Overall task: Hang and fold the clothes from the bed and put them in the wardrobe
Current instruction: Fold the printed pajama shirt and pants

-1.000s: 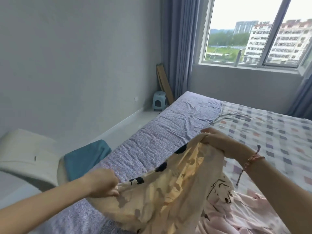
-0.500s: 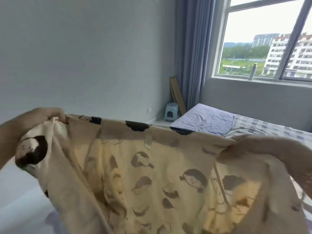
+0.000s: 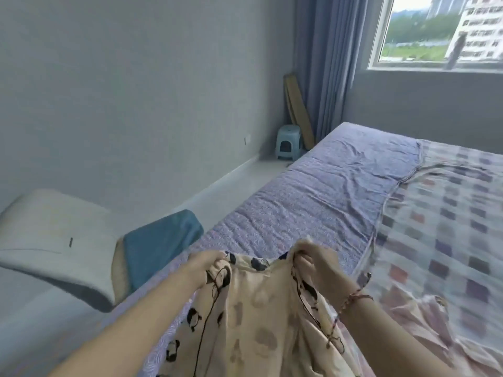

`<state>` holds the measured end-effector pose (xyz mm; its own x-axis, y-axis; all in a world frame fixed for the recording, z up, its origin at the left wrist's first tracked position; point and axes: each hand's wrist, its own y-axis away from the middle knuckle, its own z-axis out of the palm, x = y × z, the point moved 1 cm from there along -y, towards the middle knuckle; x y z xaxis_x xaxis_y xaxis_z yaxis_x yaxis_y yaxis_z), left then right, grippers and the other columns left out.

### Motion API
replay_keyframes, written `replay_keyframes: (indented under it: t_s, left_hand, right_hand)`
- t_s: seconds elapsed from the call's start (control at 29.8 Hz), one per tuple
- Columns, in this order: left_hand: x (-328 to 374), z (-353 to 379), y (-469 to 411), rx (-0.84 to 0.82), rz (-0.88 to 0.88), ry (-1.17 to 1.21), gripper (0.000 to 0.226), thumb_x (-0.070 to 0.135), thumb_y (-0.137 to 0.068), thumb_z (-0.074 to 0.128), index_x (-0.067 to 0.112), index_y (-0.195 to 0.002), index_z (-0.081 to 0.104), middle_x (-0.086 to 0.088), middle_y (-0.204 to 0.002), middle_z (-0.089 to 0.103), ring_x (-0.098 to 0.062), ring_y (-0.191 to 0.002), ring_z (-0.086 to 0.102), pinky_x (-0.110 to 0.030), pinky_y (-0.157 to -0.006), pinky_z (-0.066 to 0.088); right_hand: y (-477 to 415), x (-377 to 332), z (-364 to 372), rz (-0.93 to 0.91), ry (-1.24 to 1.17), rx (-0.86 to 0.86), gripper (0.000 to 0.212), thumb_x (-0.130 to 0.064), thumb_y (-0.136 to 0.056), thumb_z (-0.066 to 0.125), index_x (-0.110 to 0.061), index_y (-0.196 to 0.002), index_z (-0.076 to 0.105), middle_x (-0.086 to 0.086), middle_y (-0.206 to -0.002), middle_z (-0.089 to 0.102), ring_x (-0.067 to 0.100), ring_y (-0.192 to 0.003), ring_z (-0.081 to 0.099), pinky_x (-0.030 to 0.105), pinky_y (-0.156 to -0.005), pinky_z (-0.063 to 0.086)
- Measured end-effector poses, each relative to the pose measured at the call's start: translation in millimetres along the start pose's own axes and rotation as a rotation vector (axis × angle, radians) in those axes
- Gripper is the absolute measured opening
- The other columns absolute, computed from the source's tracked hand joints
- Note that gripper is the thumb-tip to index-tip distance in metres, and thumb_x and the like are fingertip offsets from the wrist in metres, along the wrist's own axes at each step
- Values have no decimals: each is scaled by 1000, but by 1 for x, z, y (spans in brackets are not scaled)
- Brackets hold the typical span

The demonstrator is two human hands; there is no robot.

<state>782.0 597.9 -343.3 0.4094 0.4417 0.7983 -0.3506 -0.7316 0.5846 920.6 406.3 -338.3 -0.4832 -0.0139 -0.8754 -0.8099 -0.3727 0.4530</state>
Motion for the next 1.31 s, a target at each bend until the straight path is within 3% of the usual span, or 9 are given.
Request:
replay_keyframes:
  t_s: [0.07, 0.2, 0.44, 0.64, 0.74, 0.87, 0.97, 1.11, 1.31]
  left_hand:
    - [-27, 18, -26, -45, 4, -66, 21, -10, -84, 56, 7, -73, 49, -6, -49, 49, -14, -35, 49, -13, -31, 36]
    - [-97, 48, -86, -76, 53, -105, 27, -7, -73, 69, 12, -69, 51, -6, -67, 52, -1, -35, 50, -12, -36, 38]
    - [-202, 67, -163, -62, 338, -942, 36, 44, -76, 68, 14, -97, 61, -5, -99, 59, -25, -98, 56, -31, -78, 42]
    - [-218, 66, -167, 73, 994, -1377, 66, 15, -36, 91, 18, -91, 55, -2, -64, 55, -24, -56, 56, -34, -49, 45]
    - [-223, 61, -166, -21, 1018, -1297, 70, 4, -38, 89, 16, -96, 51, -4, -70, 54, -23, -55, 57, -31, -42, 45]
    - [-208, 47, -140, -48, 938, -1053, 16, 10, -73, 75, 12, -83, 63, -4, -71, 58, -26, -54, 60, -33, -41, 47]
    - [-209, 44, -107, -150, 595, -841, 17, 28, -94, 52, 18, -82, 59, 1, -75, 63, -19, -72, 59, -35, -67, 46]
    - [-235, 37, -85, -141, 383, -666, 23, 30, -87, 61, 25, -65, 55, 6, -67, 61, -3, -63, 55, -11, -56, 38]
    - [-241, 39, -84, -97, 370, -458, 22, 25, -79, 71, 16, -62, 61, 8, -57, 61, -2, -56, 53, -12, -55, 37]
  right_hand:
    - [-18, 29, 7, 16, 40, -76, 36, 10, -84, 56, -3, -116, 45, 13, -99, 55, 22, -94, 55, 32, -87, 47]
    - [-69, 106, -2, -75, 514, -50, 24, 15, -81, 51, -7, -87, 62, 20, -96, 67, 18, -83, 56, 18, -63, 43]
    - [-110, 217, -14, -115, 1528, -31, 33, -47, -86, 54, -20, -105, 47, -3, -111, 52, 20, -109, 50, 32, -84, 37]
    - [-110, 216, 4, -290, 1447, 66, 9, -17, -90, 46, -18, -99, 44, 2, -101, 57, 30, -93, 58, 33, -62, 32]
    - [-97, 223, 3, -661, 1488, 177, 25, -3, -66, 72, -12, -86, 61, 8, -89, 59, 30, -77, 55, 34, -60, 38]
    - [-72, 234, 7, -964, 1419, 105, 35, 8, -53, 71, -10, -82, 66, 7, -76, 56, 25, -63, 48, 31, -62, 36]
    - [-53, 253, 10, -830, 1414, -199, 39, -7, -57, 66, -15, -95, 67, 3, -80, 54, 19, -57, 50, 26, -51, 41]
    - [-48, 287, 7, -404, 1230, -437, 44, -37, -82, 29, -20, -109, 59, -6, -89, 39, 7, -78, 43, 26, -71, 42]
    - [-68, 287, 22, -356, 1142, -319, 19, -22, -89, 46, -26, -71, 44, -4, -77, 47, 19, -76, 49, 28, -61, 29]
